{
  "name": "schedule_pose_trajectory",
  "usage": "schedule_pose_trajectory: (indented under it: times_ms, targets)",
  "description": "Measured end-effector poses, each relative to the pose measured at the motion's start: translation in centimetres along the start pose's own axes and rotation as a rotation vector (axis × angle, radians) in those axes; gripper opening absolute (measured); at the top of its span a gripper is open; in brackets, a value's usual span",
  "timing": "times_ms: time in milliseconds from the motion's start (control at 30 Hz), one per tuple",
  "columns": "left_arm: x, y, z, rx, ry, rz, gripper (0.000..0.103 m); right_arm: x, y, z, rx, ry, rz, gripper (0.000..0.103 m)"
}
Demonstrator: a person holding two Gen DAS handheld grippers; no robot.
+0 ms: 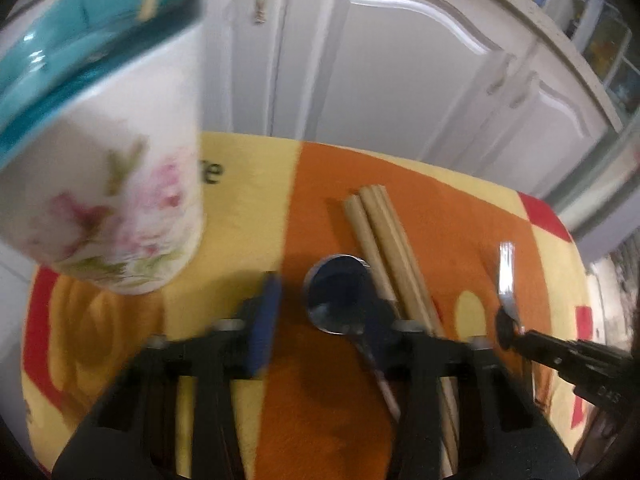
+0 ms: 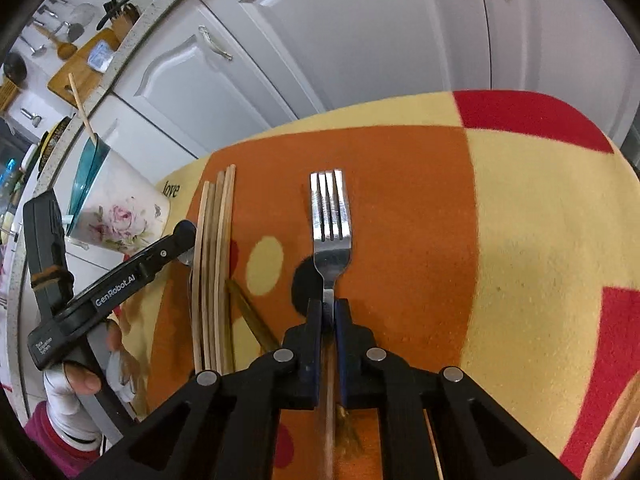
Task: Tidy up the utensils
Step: 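Grasp the metal fork with the right gripper while the left grasps the metal spoon, then lift the fork with the right gripper while the left lifts the metal spoon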
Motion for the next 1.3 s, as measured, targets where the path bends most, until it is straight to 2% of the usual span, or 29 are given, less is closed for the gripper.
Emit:
schedule_pose_trajectory:
  times_ms: [100,200,333,433,533,567,633,700,867,933,1000,1033,1100,1300]
  targets:
    - [0.1,0.2,-0.2,0.023,-0.019,0.005,0.011,-0.5,-0.1,0.5,0.005,0.021,0.01,0.009]
    - [0.4,0.7,0.1,0.059,-0.027,0.035,0.008,-1.4,0.5,-0.3,0.005,0.001,-0.046,0.035]
    - [1.2,1.3,1.0,0.089,-0.027,0.068,0.007,-3.4,-0.4,-0.6,0.016,0.05,-0.069,0.035]
    - [1.6,1.7,1.4,0.099,-0.032,0.082,0.007,-4.4,-1.9,0.1,0.005,0.146,-0.061,0.035]
    - [1.8,1.6,1.6,0.102,-0.025,0.098,0.007,-5.2,-2.6,0.5,-0.001,0.178,-0.056,0.035]
    - [1.7,1.5,1.5,0.1,-0.021,0.102,0.011,-5.4,-2.7,0.4,-0.007,0.158,-0.052,0.035]
    - [1.7,1.3,1.4,0.118,-0.018,0.1,0.02,-5.9,-2.9,-0.1,-0.024,0.11,-0.046,0.019]
    - [1.5,1.3,0.9,0.126,-0.019,0.094,0.031,-5.8,-2.7,-0.3,-0.04,0.1,-0.042,0.019]
    - [0.6,0.8,0.1,0.104,-0.026,0.083,0.033,-5.1,-1.3,-0.9,-0.06,0.073,-0.026,0.019]
    - [0.4,0.6,-0.1,0.098,-0.027,0.084,0.032,-4.8,-0.6,-1.3,-0.062,0.059,-0.035,0.019]
    - [0.4,0.6,-0.4,0.078,-0.062,0.083,0.01,-4.4,0.4,-1.3,-0.063,0.058,-0.049,0.018]
    - [0.3,0.7,-0.7,0.089,-0.072,0.083,0.008,-4.3,0.8,-1.2,-0.059,0.064,-0.055,0.018]
    - [0.5,1.2,-1.0,0.087,-0.094,0.079,0.005,-4.0,1.5,-1.1,-0.045,0.074,-0.07,0.002]
    - [0.6,3.0,-0.5,0.11,-0.084,0.056,0.004,-3.1,2.2,-0.7,-0.037,0.074,-0.082,0.001]
Point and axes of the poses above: each gripper's, at about its wrist camera, not at the fingertips, and y roughly against the way its jaws point, z to its left, x to its underside, the point moved 5 cm from there along -y, roughly the way its jaws point, and after that the axes turned 7 degrees about -x, right-handed, at the moved point
